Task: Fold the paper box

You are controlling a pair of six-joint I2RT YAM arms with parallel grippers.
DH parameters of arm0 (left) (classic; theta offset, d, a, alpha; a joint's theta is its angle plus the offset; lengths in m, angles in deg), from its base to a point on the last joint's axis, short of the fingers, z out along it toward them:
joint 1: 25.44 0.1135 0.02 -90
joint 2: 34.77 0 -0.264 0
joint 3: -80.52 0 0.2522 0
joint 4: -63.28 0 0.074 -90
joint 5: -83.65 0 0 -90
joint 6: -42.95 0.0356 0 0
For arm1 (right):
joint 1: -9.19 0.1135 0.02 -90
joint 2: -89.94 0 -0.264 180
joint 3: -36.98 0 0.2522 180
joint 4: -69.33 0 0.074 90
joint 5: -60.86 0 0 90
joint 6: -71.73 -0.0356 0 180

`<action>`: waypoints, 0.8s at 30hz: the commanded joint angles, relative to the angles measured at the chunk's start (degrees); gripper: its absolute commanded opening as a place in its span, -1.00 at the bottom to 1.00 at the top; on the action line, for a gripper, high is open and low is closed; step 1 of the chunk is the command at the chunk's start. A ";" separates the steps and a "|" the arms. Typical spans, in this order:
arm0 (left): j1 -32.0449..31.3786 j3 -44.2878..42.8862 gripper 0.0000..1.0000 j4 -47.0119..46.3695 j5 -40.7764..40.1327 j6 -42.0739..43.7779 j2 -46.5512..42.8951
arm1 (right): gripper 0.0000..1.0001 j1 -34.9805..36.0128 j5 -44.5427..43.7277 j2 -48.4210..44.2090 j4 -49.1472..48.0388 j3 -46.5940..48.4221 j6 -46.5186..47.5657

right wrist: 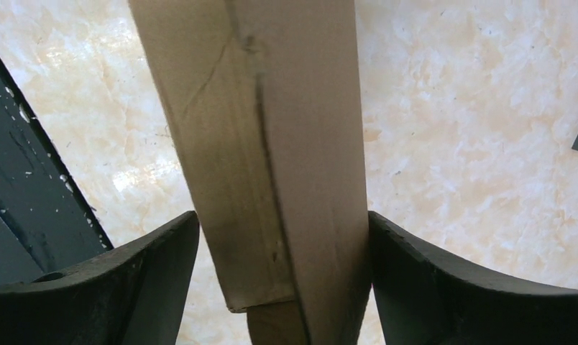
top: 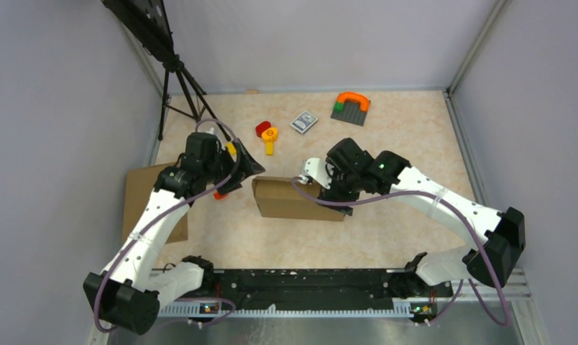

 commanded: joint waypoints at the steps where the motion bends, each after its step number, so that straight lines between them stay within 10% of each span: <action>1: 0.50 -7.67 0.93 2.17 1.13 5.92 2.95 | 0.67 0.63 0.75 -0.64 -2.96 1.25 -1.35; 24: 0.50 -17.00 0.97 4.54 5.50 14.69 6.43 | 0.86 0.68 -3.86 -8.28 -4.16 4.41 -5.79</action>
